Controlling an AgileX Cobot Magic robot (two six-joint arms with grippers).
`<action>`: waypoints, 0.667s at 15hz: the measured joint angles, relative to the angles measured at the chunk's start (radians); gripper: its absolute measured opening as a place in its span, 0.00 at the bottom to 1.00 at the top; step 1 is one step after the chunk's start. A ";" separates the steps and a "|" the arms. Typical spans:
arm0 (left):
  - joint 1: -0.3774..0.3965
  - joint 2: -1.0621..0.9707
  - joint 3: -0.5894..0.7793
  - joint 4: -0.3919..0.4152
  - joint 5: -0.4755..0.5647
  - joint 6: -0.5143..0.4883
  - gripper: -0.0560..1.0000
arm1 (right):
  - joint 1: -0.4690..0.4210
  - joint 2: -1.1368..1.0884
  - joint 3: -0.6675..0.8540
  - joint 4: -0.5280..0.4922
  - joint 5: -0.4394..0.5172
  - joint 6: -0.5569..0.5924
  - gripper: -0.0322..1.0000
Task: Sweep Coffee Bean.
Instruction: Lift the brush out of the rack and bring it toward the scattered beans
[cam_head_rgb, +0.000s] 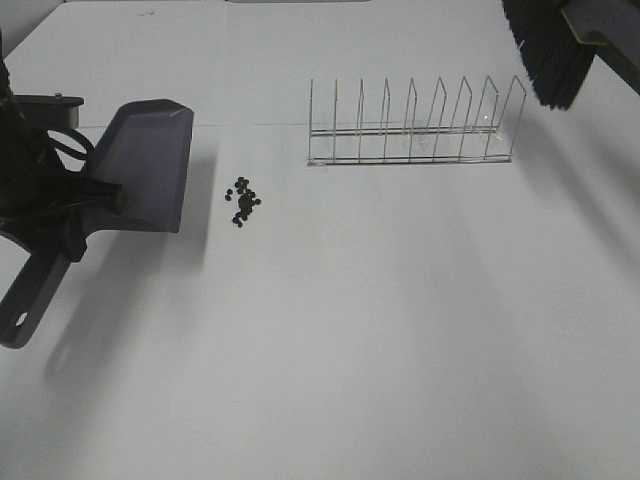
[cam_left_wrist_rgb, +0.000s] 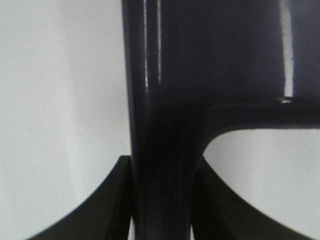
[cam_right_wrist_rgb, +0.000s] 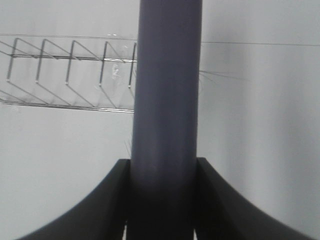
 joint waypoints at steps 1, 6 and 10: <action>-0.002 0.000 0.000 0.010 0.000 -0.001 0.31 | 0.004 -0.032 0.031 0.018 -0.001 0.001 0.29; -0.005 0.080 0.000 0.031 -0.001 -0.021 0.31 | 0.154 -0.112 0.300 -0.016 0.006 0.012 0.29; -0.005 0.166 0.000 0.000 -0.065 -0.017 0.31 | 0.366 -0.045 0.396 -0.184 -0.092 0.174 0.29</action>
